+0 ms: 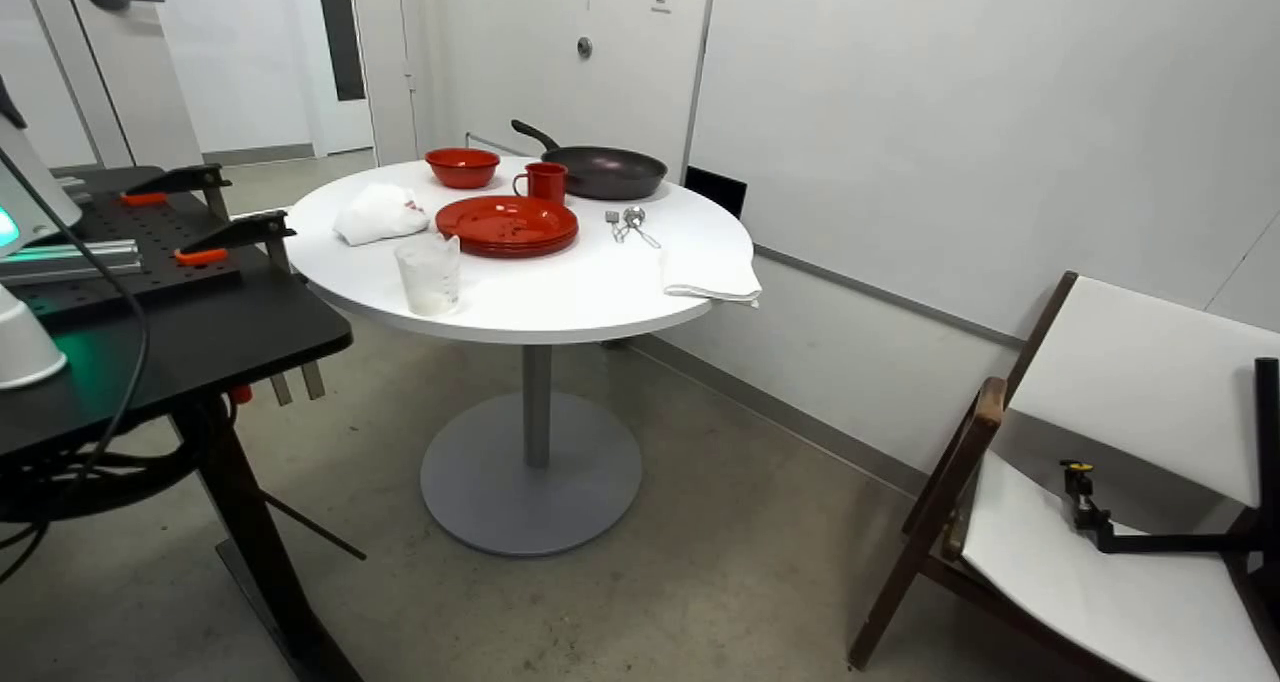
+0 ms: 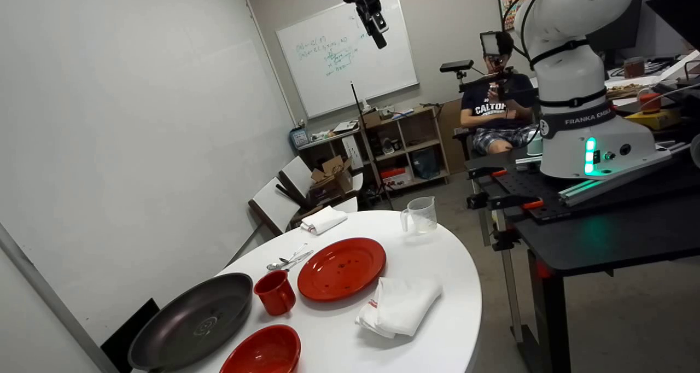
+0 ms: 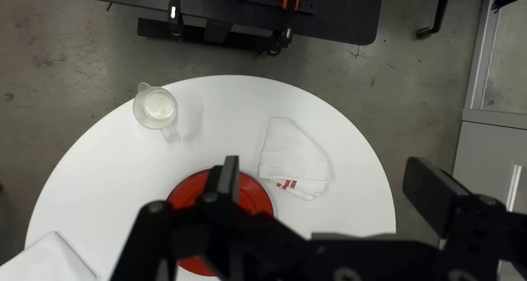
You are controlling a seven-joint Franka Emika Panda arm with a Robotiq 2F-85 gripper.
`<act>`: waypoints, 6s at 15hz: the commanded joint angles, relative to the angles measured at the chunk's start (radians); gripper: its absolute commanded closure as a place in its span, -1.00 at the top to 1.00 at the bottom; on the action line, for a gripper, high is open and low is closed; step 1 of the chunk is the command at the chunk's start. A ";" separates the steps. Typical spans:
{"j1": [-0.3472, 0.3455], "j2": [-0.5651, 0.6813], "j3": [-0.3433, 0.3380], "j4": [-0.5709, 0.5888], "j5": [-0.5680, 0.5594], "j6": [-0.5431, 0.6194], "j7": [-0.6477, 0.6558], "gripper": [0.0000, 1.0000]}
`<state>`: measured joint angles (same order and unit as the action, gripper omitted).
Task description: Pick up the cloth and wipe the plate
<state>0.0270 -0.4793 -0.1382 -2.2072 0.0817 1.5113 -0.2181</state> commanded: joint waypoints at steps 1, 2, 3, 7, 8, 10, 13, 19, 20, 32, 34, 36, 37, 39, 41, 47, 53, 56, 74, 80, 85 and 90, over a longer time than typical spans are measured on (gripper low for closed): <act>-0.018 0.002 0.014 0.003 0.005 -0.003 -0.007 1.00; -0.018 0.002 0.014 0.003 0.005 -0.003 -0.007 1.00; -0.018 0.002 0.014 0.003 0.005 -0.003 -0.007 1.00; -0.018 0.002 0.014 0.003 0.005 -0.003 -0.007 1.00; -0.018 0.002 0.014 0.003 0.005 -0.003 -0.007 1.00; -0.021 0.012 0.019 0.001 -0.001 -0.008 0.002 1.00; -0.020 0.027 0.043 -0.054 -0.007 0.077 0.024 1.00; 0.018 0.057 0.133 -0.192 -0.004 0.336 0.062 1.00; 0.024 0.065 0.147 -0.210 -0.009 0.363 0.072 1.00; 0.126 0.338 0.315 -0.266 -0.063 0.730 0.180 1.00; 0.129 0.416 0.330 -0.238 -0.099 0.773 0.221 1.00; 0.127 0.502 0.335 -0.204 -0.155 0.814 0.277 1.00; 0.126 0.551 0.332 -0.181 -0.186 0.816 0.315 1.00; 0.132 0.636 0.317 -0.133 -0.243 0.816 0.387 1.00; 0.143 0.716 0.297 -0.070 -0.274 0.805 0.444 1.00; 0.177 0.910 0.243 0.107 -0.250 0.748 0.527 1.00; 0.271 1.096 0.255 0.193 -0.144 0.763 0.675 1.00; 0.305 1.151 0.248 0.229 -0.111 0.773 0.705 1.00; 0.325 1.169 0.233 0.227 -0.110 0.800 0.708 1.00; 0.381 1.243 0.191 0.247 -0.145 0.849 0.753 1.00; 0.471 1.316 0.113 0.294 -0.200 0.915 0.862 1.00; 0.526 1.365 0.059 0.350 -0.244 0.931 0.966 1.00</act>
<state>0.5185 0.8441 -0.0450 -1.9092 -0.1288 2.4381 0.6837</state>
